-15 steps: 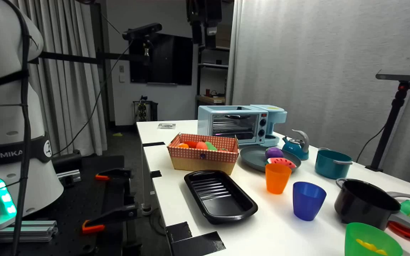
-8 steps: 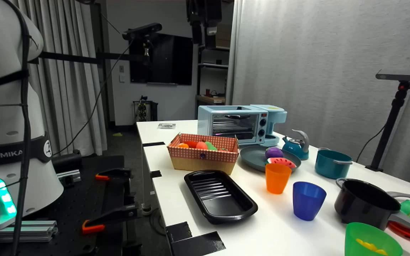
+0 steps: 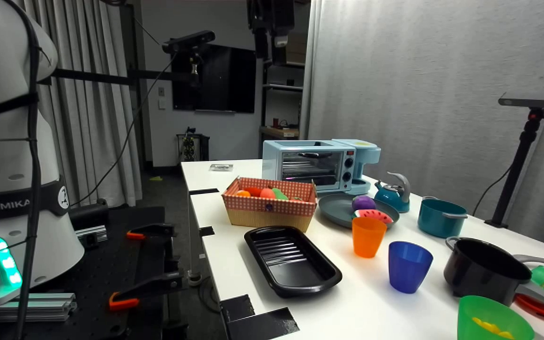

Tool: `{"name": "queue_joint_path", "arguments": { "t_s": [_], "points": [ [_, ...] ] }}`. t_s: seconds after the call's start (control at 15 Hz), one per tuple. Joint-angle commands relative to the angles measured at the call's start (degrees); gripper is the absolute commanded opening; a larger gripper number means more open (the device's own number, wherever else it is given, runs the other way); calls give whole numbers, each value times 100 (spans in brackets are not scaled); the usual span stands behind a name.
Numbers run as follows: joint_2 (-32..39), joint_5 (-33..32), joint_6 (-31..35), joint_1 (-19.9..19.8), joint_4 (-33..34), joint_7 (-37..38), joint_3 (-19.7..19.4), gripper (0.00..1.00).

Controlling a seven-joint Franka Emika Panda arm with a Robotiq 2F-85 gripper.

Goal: Pick up the red plush toy from the basket and put it in the orange cup.

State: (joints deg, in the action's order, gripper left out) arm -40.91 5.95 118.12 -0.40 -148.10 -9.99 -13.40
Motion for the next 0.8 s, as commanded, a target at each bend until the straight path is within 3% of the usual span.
{"name": "queue_joint_path", "arguments": {
  "t_s": [0.0, 0.73],
  "points": [
    [22, 81, -25, -118, 16, -68, 98, 100],
    [239, -1, -11, -126, -169, -206, 91, 100]
  ]
}}
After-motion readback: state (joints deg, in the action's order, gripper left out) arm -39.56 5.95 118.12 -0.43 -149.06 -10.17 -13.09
